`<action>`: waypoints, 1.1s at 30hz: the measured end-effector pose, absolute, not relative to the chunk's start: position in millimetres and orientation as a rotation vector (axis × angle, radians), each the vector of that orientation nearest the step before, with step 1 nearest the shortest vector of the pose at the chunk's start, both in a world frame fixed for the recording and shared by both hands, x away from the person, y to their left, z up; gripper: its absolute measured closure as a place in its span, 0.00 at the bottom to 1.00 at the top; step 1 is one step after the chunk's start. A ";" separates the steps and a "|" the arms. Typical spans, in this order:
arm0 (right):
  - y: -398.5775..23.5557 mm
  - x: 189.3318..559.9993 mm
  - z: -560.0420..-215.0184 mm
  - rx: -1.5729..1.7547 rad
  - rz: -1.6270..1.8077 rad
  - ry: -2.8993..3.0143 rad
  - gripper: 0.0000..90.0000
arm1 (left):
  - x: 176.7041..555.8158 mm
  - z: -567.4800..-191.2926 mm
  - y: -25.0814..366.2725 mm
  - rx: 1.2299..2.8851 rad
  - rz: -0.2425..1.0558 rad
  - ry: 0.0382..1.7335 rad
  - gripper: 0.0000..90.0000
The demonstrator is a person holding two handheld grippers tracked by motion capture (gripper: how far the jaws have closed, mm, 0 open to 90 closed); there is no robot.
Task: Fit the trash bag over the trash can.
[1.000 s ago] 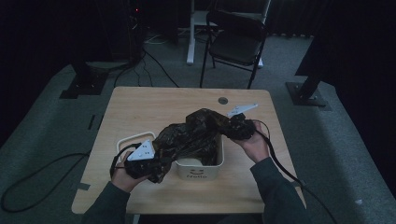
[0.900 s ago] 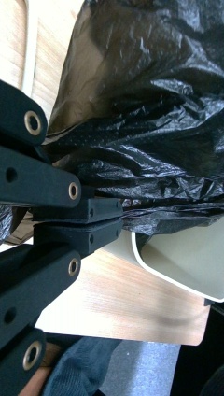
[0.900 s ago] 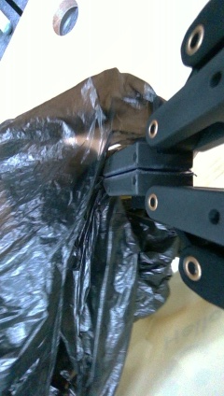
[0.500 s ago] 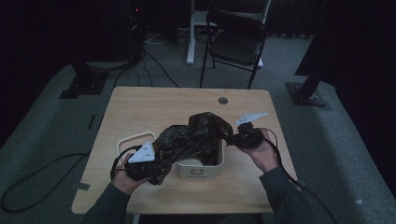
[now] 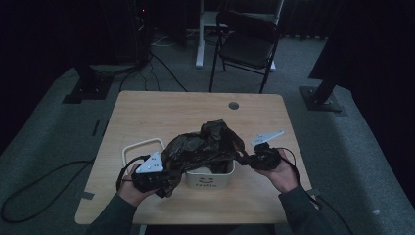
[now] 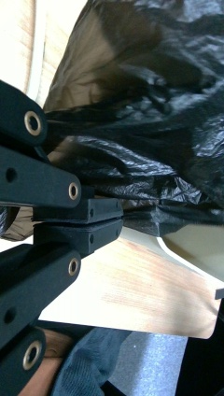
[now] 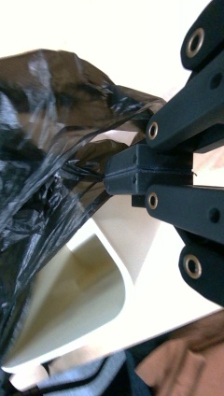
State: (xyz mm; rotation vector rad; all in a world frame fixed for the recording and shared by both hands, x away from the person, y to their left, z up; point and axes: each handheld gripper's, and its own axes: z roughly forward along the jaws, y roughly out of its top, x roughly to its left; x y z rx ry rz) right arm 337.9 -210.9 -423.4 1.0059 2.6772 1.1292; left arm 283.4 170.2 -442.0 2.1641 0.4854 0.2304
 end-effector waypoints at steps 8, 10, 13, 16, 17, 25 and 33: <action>-217.2 327.2 -438.6 1.002 1.116 2.747 1.00 | 279.6 -444.1 164.8 2.174 0.208 0.458 0.99; -219.4 327.2 -442.8 1.015 1.121 2.758 1.00 | 278.8 -445.3 162.6 2.179 0.199 0.452 0.99; -219.6 325.0 -447.8 1.000 1.123 2.794 1.00 | 279.3 -449.5 160.0 2.198 0.187 0.445 0.99; -216.5 319.9 -448.3 0.959 1.129 2.816 1.00 | 282.5 -456.0 159.9 2.221 0.176 0.467 0.99; -215.3 318.5 -448.0 0.946 1.131 2.822 1.00 | 283.5 -457.8 160.2 2.231 0.177 0.475 0.99; -217.7 325.7 -457.3 1.015 1.010 2.811 1.00 | 288.9 -462.2 162.9 2.236 0.162 0.512 0.99; -217.8 329.0 -461.4 1.039 0.936 2.802 1.00 | 288.8 -458.7 168.2 2.222 0.141 0.499 0.88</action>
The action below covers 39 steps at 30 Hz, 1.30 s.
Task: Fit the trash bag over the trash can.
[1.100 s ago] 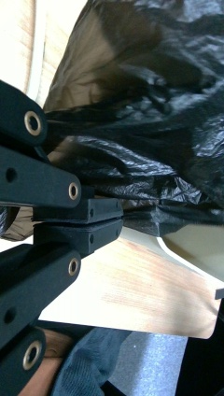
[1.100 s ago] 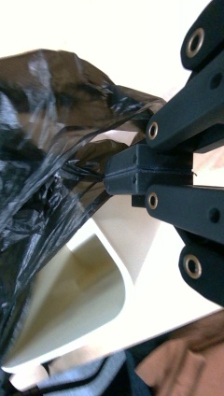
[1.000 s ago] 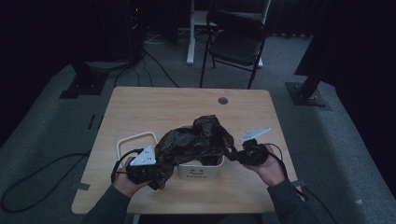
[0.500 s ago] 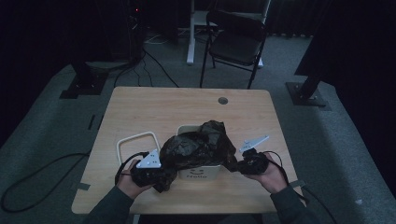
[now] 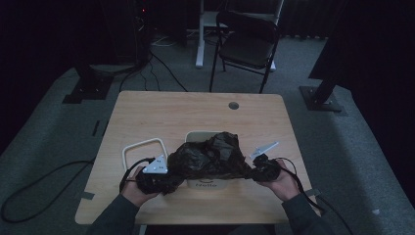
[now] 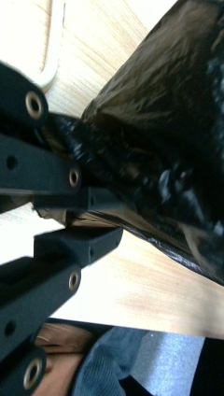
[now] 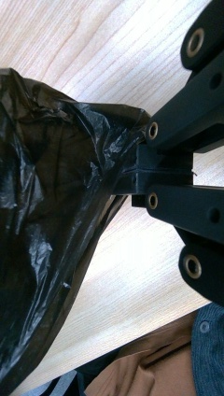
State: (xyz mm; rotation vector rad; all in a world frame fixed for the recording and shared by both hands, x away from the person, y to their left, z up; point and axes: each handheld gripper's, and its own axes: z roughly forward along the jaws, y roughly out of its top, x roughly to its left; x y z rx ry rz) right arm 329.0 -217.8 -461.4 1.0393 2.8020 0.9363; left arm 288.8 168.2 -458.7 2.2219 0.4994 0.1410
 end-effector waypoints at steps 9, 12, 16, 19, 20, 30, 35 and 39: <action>-217.2 320.5 -449.4 0.965 0.988 2.798 0.96 | 276.2 -444.8 182.1 2.140 0.144 0.429 0.68; -216.3 320.2 -449.2 0.962 0.989 2.800 0.99 | 272.0 -439.5 185.3 2.110 0.195 0.422 0.66; -215.4 321.0 -450.0 0.957 0.987 2.804 1.00 | 268.1 -432.2 183.3 2.053 0.329 0.444 0.62; -215.2 321.7 -451.0 0.958 0.985 2.804 1.00 | 267.4 -427.3 179.8 2.018 0.427 0.457 0.58; -215.2 321.9 -451.4 0.957 0.985 2.804 1.00 | 268.0 -425.9 178.4 2.010 0.449 0.460 0.56; -216.0 322.6 -454.1 0.949 0.974 2.814 1.00 | 287.6 -414.5 163.4 1.949 0.551 0.505 0.53; -217.9 322.9 -455.3 0.950 0.973 2.815 1.00 | 300.5 -407.8 157.6 1.937 0.552 0.546 0.53; -218.5 323.1 -456.2 0.947 0.969 2.817 1.00 | 313.7 -403.6 156.2 1.922 0.547 0.590 0.61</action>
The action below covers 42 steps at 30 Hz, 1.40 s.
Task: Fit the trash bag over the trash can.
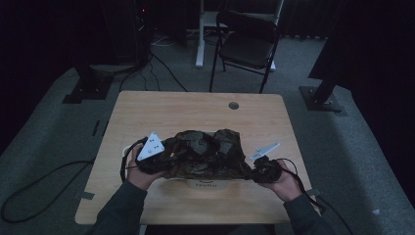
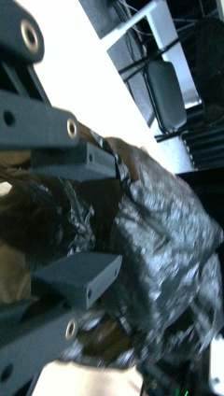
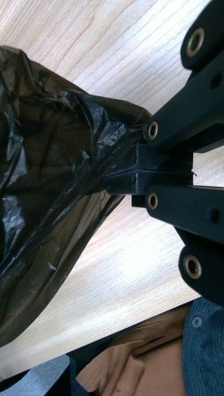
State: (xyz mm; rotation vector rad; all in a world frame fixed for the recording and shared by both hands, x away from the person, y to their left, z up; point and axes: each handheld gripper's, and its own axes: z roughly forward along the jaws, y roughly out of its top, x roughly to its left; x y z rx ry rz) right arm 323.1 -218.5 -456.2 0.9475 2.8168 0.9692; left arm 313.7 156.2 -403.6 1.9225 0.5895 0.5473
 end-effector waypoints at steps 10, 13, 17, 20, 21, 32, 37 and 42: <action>-220.4 324.6 -460.3 0.951 0.950 2.825 1.00 | 347.3 -399.1 149.2 1.966 0.511 0.686 1.00; -221.0 324.4 -460.4 0.950 0.949 2.826 1.00 | 358.3 -399.9 147.9 1.975 0.520 0.723 1.00; -222.1 324.2 -461.1 0.952 0.946 2.830 1.00 | 374.2 -400.2 147.7 1.981 0.533 0.777 1.00; -222.5 323.7 -462.4 0.957 0.943 2.836 1.00 | 389.2 -401.6 148.6 1.991 0.537 0.832 1.00; -222.9 323.5 -462.8 0.958 0.941 2.838 1.00 | 394.2 -402.5 149.2 1.993 0.533 0.853 1.00; -227.9 321.0 -464.0 0.963 0.940 2.841 1.00 | 427.6 -416.6 159.0 1.999 0.514 1.021 1.00; -229.0 320.5 -464.7 0.963 0.938 2.841 1.00 | 434.4 -417.9 166.5 1.949 0.489 1.061 1.00; -229.8 318.8 -460.5 0.952 0.969 2.830 0.96 | 429.0 -414.3 167.4 1.954 0.486 1.022 1.00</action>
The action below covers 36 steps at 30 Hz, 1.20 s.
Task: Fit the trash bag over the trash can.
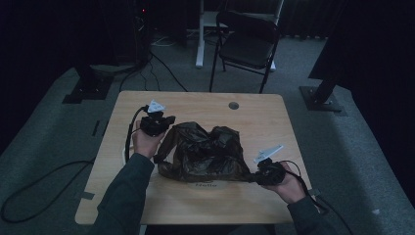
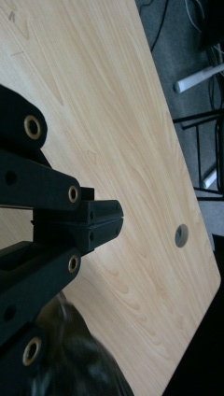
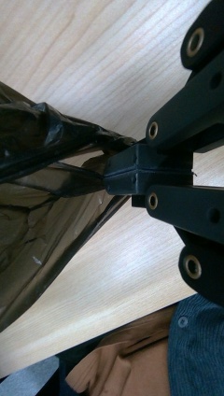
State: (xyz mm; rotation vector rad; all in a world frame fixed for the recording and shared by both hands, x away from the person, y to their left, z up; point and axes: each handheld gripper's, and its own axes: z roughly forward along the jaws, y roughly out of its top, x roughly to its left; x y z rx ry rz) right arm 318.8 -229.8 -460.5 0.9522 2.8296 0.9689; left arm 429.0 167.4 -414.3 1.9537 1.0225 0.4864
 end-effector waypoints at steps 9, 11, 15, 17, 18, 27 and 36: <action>-236.6 312.8 -441.7 0.898 1.095 2.747 0.66 | 412.0 -398.4 187.0 1.867 0.459 0.962 0.84; -238.4 310.8 -437.5 0.876 1.133 2.738 0.63 | 407.1 -394.9 187.9 1.869 0.465 0.939 0.81; -241.1 305.8 -429.1 0.824 1.193 2.719 0.57 | 398.0 -390.0 185.3 1.888 0.464 0.872 0.75; -244.2 303.2 -423.4 0.809 1.219 2.695 0.56 | 394.9 -388.4 183.9 1.892 0.458 0.847 0.72; -244.9 302.6 -422.3 0.809 1.223 2.689 0.56 | 392.8 -387.4 182.9 1.896 0.450 0.829 0.72; -252.4 301.8 -402.6 0.805 1.314 2.503 0.58 | 376.8 -385.7 175.5 1.955 0.449 0.691 0.64; -223.6 319.1 -392.3 0.767 1.316 2.441 0.57 | 369.2 -386.3 180.3 1.954 0.443 0.642 0.53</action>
